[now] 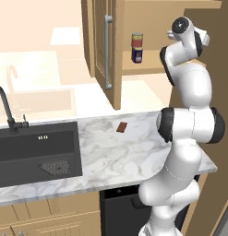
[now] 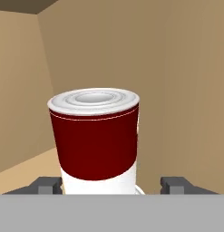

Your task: Stack two cans on top of the other two cans in the cabinet.

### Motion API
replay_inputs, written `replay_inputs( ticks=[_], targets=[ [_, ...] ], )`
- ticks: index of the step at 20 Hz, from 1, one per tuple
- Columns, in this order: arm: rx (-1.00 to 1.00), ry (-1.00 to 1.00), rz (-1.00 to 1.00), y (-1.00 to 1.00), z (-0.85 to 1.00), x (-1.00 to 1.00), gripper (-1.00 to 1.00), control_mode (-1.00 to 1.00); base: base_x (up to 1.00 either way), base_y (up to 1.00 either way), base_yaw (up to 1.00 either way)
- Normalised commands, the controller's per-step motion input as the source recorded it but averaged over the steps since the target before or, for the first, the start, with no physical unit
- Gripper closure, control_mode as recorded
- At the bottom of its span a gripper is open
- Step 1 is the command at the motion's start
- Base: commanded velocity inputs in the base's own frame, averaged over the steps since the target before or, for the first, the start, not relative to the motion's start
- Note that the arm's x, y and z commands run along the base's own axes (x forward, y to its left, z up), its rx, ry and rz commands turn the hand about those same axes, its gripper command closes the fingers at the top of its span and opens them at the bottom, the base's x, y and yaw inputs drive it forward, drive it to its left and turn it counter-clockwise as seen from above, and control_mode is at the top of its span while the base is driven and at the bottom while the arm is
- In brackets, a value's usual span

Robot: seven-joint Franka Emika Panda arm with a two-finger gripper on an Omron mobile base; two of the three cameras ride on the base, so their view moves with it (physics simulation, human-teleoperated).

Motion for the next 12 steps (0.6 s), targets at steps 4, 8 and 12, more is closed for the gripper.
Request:
replay_inputs(
  ticks=[4,8,12],
  targets=[
    [0.0,0.0,0.0,0.0,-0.07,0.0,-1.0,-1.0,0.0,0.0,0.0],
    [0.0,0.0,0.0,0.0,-0.01,-0.01,-1.0,-1.0,0.0,0.0,0.0],
    [0.0,0.0,0.0,0.0,-0.02,-0.15,-1.0,-1.0,0.0,0.0,0.0]
  ],
)
